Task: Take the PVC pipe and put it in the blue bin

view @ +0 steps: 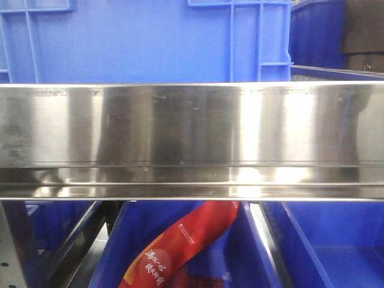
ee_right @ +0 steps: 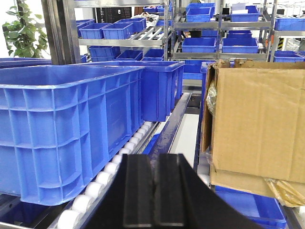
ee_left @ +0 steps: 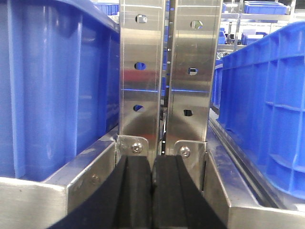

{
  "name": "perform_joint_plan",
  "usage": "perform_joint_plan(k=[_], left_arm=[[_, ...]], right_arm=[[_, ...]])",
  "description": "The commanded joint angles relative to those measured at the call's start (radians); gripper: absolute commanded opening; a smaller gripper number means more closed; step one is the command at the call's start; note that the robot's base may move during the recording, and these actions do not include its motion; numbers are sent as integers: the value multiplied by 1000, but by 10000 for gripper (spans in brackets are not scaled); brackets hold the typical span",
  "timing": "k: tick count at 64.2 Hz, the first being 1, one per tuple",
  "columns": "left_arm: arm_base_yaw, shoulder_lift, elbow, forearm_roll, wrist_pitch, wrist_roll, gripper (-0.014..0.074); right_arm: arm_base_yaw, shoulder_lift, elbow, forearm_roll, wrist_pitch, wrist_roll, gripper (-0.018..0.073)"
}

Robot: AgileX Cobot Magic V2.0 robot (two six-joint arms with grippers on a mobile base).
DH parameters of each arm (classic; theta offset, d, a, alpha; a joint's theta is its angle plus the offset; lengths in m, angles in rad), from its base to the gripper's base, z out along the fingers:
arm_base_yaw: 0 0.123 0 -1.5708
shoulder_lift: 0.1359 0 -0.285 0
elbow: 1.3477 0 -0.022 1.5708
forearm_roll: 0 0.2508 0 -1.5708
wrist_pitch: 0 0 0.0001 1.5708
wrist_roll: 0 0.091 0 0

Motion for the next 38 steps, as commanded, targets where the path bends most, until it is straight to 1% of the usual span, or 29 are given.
perform_joint_plan(k=[1, 38], left_arm=[[-5, -5, -2, 1, -5, 0, -111], [-5, -5, -2, 1, -5, 0, -111]], right_arm=[[-5, -3, 2, -2, -16, 0, -167], [-5, -3, 2, -2, -16, 0, -167]])
